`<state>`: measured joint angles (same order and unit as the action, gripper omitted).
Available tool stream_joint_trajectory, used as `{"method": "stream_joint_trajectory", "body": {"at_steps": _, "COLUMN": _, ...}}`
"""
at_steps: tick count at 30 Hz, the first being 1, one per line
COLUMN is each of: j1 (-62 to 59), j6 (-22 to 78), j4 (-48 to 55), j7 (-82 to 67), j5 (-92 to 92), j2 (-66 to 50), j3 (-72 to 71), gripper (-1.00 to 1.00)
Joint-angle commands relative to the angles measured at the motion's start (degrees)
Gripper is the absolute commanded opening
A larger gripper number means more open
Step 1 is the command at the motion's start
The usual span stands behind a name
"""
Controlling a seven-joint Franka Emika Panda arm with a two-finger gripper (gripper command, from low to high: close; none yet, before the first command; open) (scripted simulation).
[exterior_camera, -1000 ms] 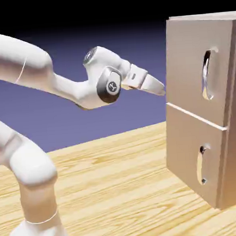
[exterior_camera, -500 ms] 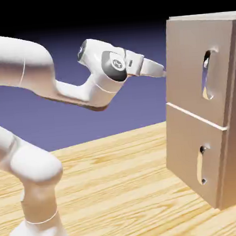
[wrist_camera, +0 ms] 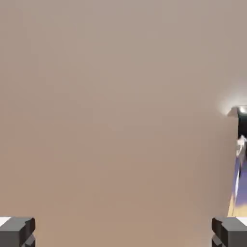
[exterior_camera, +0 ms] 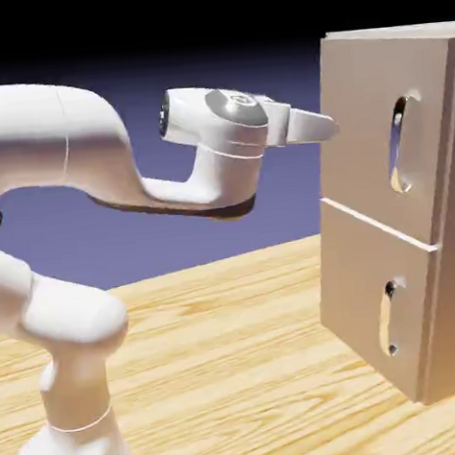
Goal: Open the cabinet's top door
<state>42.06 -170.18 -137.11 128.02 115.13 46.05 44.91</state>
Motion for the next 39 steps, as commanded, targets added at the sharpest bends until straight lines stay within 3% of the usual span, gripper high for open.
{"method": "stream_joint_trajectory", "body": {"at_steps": 1, "j1": 0.9, "j6": 0.1, "j4": 0.5, "j7": 1.9, "j5": 2.5, "j2": 0.3, "j3": 1.0, "gripper": 1.00}}
{"method": "stream_joint_trajectory", "body": {"at_steps": 19, "j1": 17.0, "j6": 1.6, "j4": 9.8, "j7": 35.2, "j5": 47.3, "j2": 5.5, "j3": 18.5, "gripper": 1.00}}
{"method": "stream_joint_trajectory", "body": {"at_steps": 25, "j1": 28.4, "j6": 2.5, "j4": 18.1, "j7": 36.7, "j5": 49.7, "j2": 2.7, "j3": 26.1, "gripper": 1.00}}
{"method": "stream_joint_trajectory", "body": {"at_steps": 26, "j1": 28.4, "j6": 2.5, "j4": 18.1, "j7": 36.7, "j5": 49.7, "j2": 2.7, "j3": 26.1, "gripper": -1.00}}
{"method": "stream_joint_trajectory", "body": {"at_steps": 39, "j1": 3.9, "j6": 20.8, "j4": -2.5, "j7": 32.3, "j5": 31.4, "j2": 0.5, "j3": 4.5, "gripper": -1.00}}
